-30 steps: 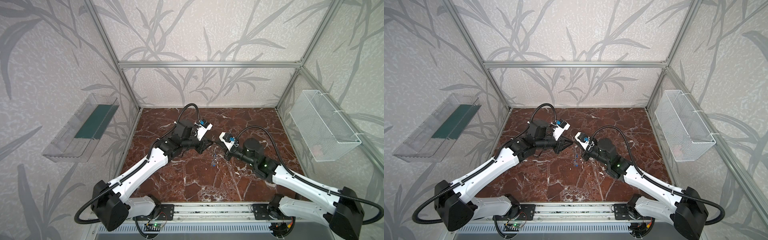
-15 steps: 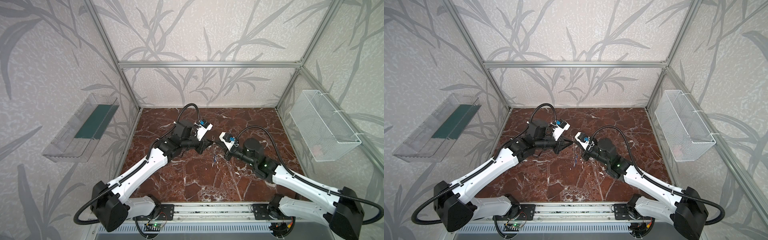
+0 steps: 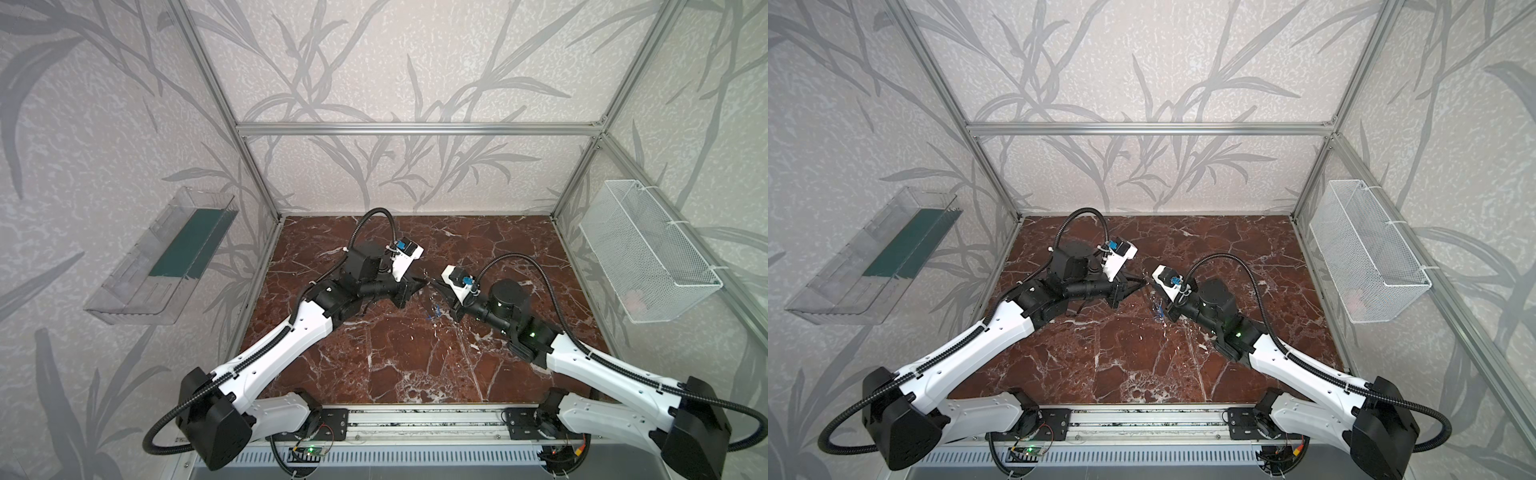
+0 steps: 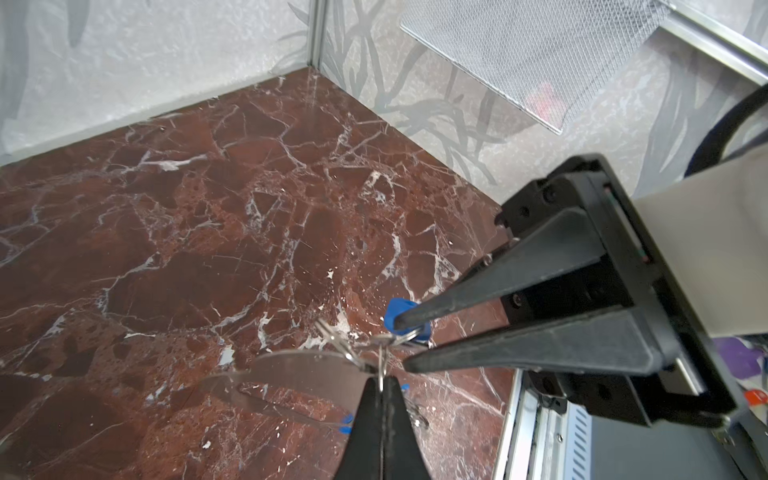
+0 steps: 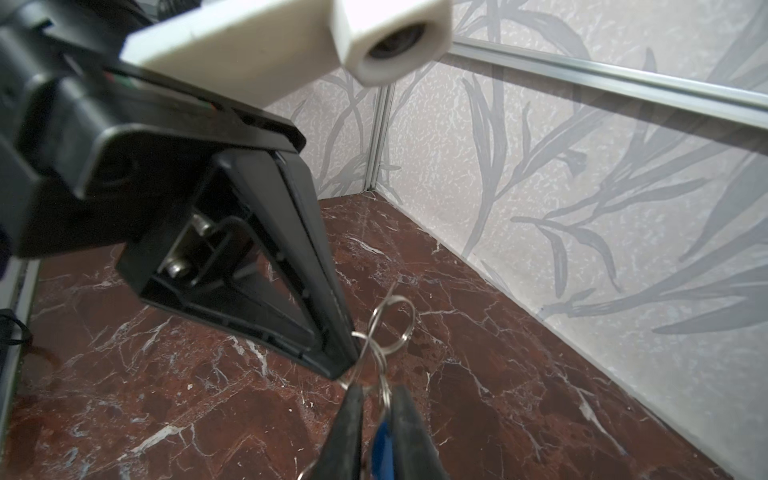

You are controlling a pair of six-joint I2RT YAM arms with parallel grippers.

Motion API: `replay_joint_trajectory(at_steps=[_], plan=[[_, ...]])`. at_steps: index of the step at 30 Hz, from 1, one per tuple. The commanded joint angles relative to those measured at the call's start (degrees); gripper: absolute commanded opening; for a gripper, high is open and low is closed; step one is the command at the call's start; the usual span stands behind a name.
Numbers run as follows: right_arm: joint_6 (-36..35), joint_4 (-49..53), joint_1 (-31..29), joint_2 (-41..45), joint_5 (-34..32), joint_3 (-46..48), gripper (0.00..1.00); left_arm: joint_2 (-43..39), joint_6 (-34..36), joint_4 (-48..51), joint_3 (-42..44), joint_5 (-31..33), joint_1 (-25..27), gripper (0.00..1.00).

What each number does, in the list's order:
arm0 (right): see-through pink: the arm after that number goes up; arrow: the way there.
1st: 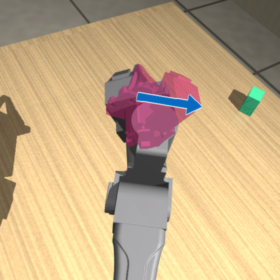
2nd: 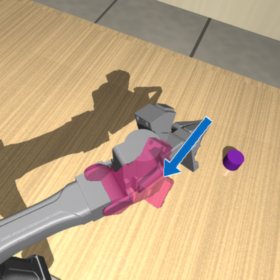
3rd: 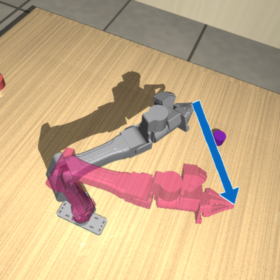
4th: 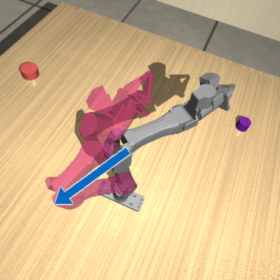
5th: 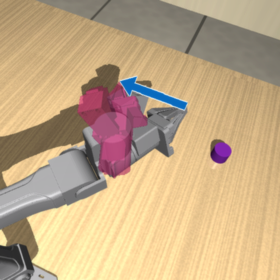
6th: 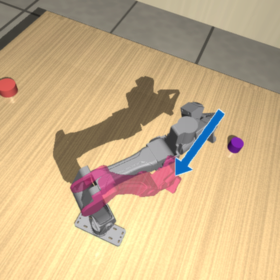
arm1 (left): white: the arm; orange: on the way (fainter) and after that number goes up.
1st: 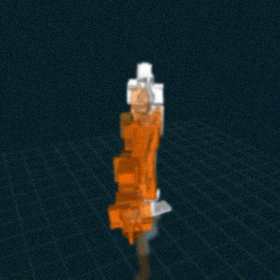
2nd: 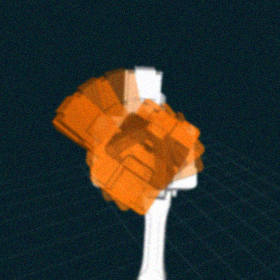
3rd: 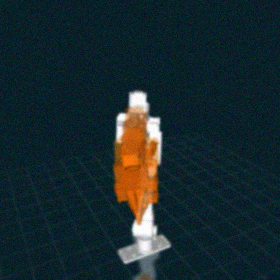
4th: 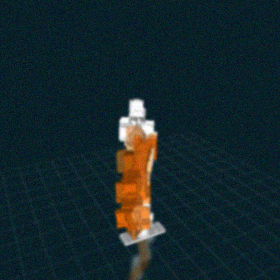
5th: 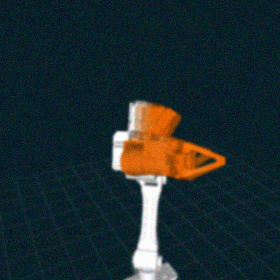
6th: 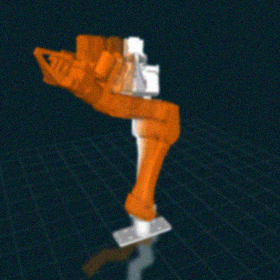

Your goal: Put the keys on the keyring

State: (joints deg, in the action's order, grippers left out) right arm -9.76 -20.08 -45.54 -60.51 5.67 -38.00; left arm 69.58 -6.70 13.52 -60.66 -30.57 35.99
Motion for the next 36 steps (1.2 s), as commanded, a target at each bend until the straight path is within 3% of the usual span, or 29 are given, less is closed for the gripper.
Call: replay_joint_trajectory(at_steps=[1,11,18,36], plan=[[0.4,-1.3,-0.3,1.1,-0.5,0.6,0.17,-1.9,-1.4,-5.1,0.3,0.5,-0.3,0.0],[0.2,-1.7,-0.3,1.4,0.1,0.7,0.15,-1.5,-1.9,-5.4,0.3,-0.4,-0.3,0.0],[0.3,-1.7,-0.3,3.1,-2.6,0.5,0.24,-1.4,-0.9,-3.8,0.0,-0.3,-0.3,0.0],[-0.1,-1.4,-0.3,0.3,1.7,-3.4,0.24,-1.1,-1.0,-3.5,-0.2,-1.9,-0.2,0.0]])
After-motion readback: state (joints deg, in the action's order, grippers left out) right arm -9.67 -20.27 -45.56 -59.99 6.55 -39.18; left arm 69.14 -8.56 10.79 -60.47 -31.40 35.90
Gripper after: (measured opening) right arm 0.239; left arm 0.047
